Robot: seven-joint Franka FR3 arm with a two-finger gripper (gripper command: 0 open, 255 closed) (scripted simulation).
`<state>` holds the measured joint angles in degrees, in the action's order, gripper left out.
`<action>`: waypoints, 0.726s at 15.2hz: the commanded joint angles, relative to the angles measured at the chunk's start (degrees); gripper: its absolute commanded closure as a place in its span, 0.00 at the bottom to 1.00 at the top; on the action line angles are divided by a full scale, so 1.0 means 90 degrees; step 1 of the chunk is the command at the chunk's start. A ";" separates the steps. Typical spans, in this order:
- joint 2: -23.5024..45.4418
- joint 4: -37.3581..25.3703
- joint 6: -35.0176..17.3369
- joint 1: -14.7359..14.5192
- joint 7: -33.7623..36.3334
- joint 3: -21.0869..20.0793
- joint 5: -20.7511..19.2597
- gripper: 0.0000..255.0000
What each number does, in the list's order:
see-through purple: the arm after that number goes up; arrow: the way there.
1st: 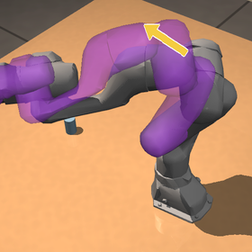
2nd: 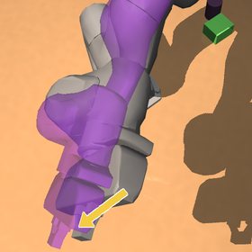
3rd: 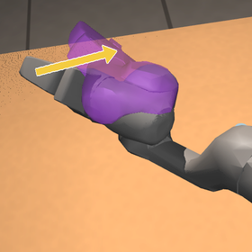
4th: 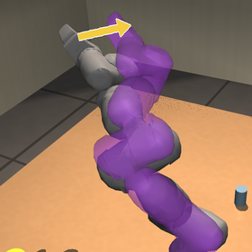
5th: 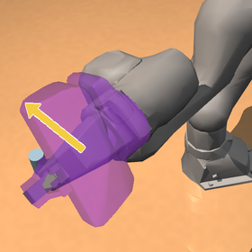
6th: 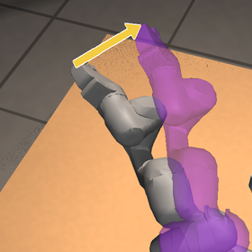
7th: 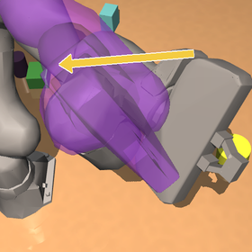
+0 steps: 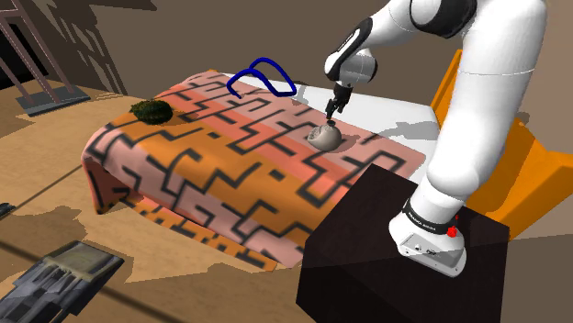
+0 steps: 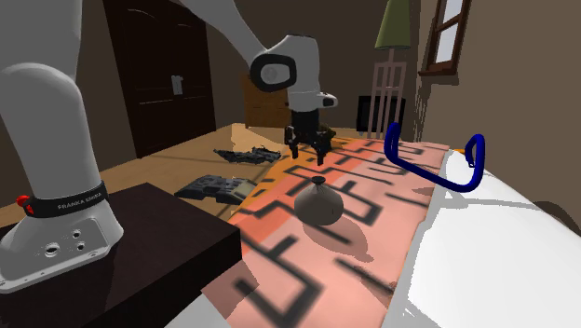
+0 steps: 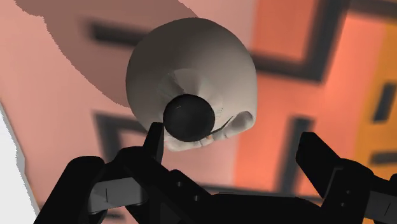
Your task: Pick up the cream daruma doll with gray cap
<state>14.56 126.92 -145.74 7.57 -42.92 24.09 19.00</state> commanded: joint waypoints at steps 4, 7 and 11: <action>0.0972 -0.0648 -0.0175 0.0407 -0.0536 -0.0259 0.0589 0.00; 0.1180 -0.0665 -0.0352 0.0493 -0.0669 -0.0377 0.0758 0.00; 0.1435 -0.0702 -0.0557 0.0602 -0.0826 -0.0524 0.0955 0.00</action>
<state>26.94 120.76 -150.37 12.77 -50.07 19.67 27.20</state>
